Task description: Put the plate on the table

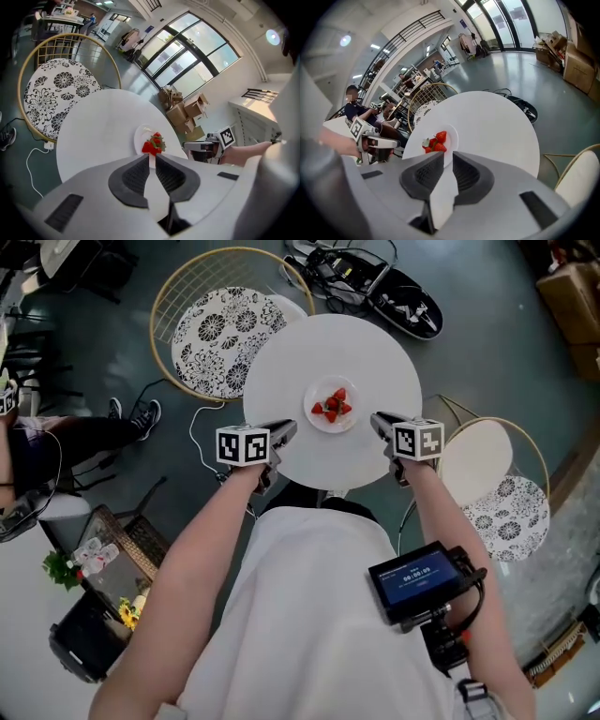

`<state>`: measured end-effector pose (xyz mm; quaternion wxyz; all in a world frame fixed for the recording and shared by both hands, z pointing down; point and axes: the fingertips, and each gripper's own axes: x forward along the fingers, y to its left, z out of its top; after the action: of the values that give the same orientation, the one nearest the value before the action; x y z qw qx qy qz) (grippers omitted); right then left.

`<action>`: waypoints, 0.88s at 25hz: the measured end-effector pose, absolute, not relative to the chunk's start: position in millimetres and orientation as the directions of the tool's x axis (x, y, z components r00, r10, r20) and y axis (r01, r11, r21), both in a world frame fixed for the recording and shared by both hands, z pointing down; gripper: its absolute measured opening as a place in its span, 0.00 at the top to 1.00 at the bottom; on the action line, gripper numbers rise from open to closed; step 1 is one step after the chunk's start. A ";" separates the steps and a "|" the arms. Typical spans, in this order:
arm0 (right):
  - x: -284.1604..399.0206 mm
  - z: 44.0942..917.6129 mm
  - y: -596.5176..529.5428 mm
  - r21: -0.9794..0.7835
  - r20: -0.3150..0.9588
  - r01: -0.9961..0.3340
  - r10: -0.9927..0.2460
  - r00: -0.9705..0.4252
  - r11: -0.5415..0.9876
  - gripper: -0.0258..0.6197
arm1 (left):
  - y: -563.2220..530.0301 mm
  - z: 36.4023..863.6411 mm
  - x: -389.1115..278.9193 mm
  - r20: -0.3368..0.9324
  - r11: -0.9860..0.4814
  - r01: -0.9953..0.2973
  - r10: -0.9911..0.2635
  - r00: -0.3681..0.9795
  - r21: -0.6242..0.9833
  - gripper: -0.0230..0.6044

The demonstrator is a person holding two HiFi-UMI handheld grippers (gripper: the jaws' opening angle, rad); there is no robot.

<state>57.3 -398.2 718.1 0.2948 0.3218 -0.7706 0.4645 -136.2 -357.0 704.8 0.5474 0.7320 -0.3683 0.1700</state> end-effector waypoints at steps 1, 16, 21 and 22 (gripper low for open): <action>60.1 711.5 -393.2 -0.533 0.743 -0.764 -0.231 -0.628 0.363 0.86 | -350.8 701.2 -136.6 0.649 -0.118 -0.726 -0.368 0.666 0.678 0.93; 82.4 634.4 -317.9 -0.656 0.572 -0.656 -0.321 -0.755 0.372 0.95 | -281.0 627.9 -117.8 0.514 -0.150 -0.674 -0.534 0.671 0.723 0.96; 88.7 618.4 -307.5 -0.636 0.559 -0.644 -0.321 -0.765 0.425 0.95 | -266.0 608.1 -113.2 0.517 -0.229 -0.725 -0.566 0.642 0.650 0.96; 88.6 616.4 -307.3 -0.630 0.558 -0.642 -0.321 -0.766 0.437 0.95 | -265.5 605.6 -113.2 0.515 -0.240 -0.734 -0.578 0.633 0.635 0.96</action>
<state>88.6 -307.3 616.4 0.1809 0.2907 -0.8281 0.4439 -113.2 -265.5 605.6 0.4521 0.7825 -0.4193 0.0865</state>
